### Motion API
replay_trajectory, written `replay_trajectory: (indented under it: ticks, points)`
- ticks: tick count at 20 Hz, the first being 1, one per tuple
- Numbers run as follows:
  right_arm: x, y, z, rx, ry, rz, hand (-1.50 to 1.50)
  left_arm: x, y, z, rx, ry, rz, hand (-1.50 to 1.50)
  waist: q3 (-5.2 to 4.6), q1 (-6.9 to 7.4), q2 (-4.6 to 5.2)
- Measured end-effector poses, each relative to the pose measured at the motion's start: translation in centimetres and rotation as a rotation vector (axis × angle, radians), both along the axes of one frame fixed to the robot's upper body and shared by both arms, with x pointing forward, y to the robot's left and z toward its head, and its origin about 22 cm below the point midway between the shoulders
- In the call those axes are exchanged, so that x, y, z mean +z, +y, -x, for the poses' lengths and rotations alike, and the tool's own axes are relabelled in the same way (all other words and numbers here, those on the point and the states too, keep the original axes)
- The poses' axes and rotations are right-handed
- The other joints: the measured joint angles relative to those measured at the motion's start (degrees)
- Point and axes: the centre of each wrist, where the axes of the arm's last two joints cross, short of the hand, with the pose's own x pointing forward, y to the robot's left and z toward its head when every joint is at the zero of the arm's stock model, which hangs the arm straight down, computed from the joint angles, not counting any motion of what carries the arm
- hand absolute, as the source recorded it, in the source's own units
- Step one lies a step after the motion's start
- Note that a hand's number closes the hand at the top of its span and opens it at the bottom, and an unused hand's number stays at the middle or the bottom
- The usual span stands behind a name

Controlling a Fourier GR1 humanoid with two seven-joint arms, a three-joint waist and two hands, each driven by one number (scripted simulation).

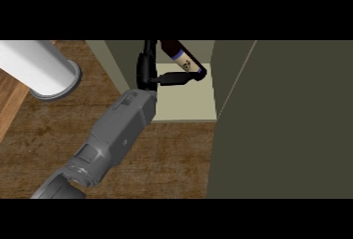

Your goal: Pick up the wine, place it into the cabinet and close the cabinet

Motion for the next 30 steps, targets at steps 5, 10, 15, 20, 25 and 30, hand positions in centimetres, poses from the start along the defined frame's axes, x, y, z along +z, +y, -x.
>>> replay_trajectory:
  ticks: [5, 10, 15, 20, 25, 30]
  points:
    - [-0.2, 0.0, 0.2, -0.004, 0.009, -0.005, -1.50, 0.3, 0.1, 0.7, -0.047, -0.020, 0.050, -1.50, 0.00, 0.74, -0.33]
    - [-0.2, 0.3, 0.4, -0.002, 0.019, -0.017, -1.50, 0.2, 0.0, 2.3, -0.078, -0.023, 0.080, -1.50, 0.00, 1.46, -0.64]
    - [-0.3, 0.3, 0.4, 0.000, 0.020, -0.014, -1.50, -0.6, -0.5, 5.4, -0.116, -0.027, 0.114, -1.50, 0.00, 1.57, -0.66]
    - [-0.1, 0.6, 0.4, 0.011, 0.021, -0.015, -1.50, -1.1, 0.6, 8.8, -0.146, -0.033, 0.151, -1.50, -0.01, 1.50, -0.58]
    - [0.2, 0.6, 0.2, 0.006, 0.013, -0.008, -1.50, -1.0, 1.5, 12.6, -0.167, -0.038, 0.179, -1.50, -0.01, 1.30, -0.40]
    - [0.5, 0.5, -0.1, -0.001, 0.010, 0.009, -1.50, -0.8, 1.6, 16.9, -0.175, -0.052, 0.198, -1.50, -0.01, 1.15, -0.23]
